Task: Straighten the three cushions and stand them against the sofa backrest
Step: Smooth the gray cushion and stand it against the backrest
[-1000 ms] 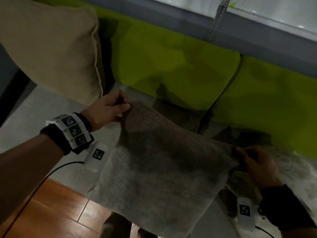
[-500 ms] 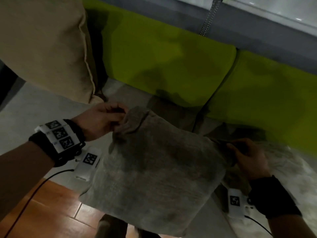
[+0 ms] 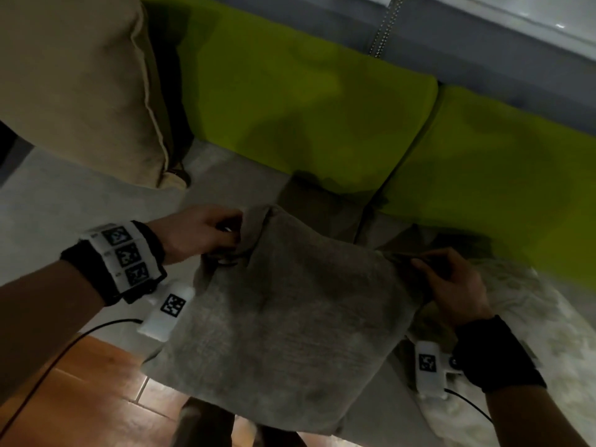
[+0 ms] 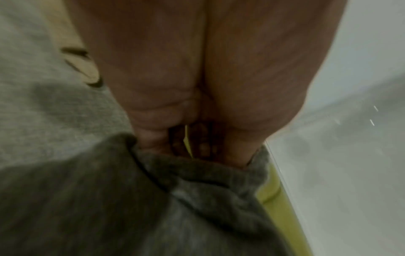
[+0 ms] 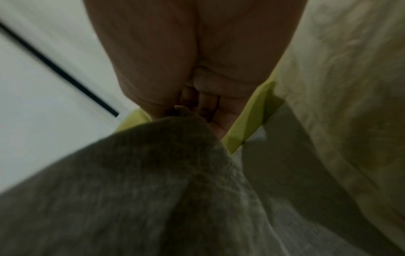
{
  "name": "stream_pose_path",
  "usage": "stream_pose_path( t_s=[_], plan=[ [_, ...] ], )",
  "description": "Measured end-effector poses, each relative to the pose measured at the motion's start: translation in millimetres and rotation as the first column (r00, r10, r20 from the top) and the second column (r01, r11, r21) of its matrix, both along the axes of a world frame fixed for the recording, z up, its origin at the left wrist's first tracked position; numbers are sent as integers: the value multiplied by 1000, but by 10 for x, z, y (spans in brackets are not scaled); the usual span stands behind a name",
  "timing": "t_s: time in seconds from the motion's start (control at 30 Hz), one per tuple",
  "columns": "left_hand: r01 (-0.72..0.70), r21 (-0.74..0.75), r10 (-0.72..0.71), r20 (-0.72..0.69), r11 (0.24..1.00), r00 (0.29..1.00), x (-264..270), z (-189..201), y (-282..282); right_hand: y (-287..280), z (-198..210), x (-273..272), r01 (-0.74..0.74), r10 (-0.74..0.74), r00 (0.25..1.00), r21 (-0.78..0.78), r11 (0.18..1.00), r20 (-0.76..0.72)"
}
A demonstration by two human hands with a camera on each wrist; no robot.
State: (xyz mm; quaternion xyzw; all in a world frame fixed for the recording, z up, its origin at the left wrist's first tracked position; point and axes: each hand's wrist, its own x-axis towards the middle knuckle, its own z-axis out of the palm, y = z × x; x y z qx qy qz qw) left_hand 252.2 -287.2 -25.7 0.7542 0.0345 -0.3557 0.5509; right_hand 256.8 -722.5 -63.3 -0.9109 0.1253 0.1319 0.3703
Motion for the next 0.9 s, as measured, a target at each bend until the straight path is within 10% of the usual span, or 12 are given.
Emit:
stream_pose_path(
  t_s=[0.17,0.4,0.63,0.9],
  plan=[
    [-618,-273,582,-208,737,786,75,-14,292,-164,-75,-84,132,-130,989,21,991,-75],
    [-417,-216,394,-142,883,908,116,-10,261,-67,-45,-39,100,-106,991,-65,993,-83],
    [-714,10,693,230,700,683,259,-203,144,35,8,45,106,-113,993,-132,986,-44],
    [-702,121,669,227,701,708,486,-399,320,184,77,351,-40,35,999,-205,978,-27]
  ],
)
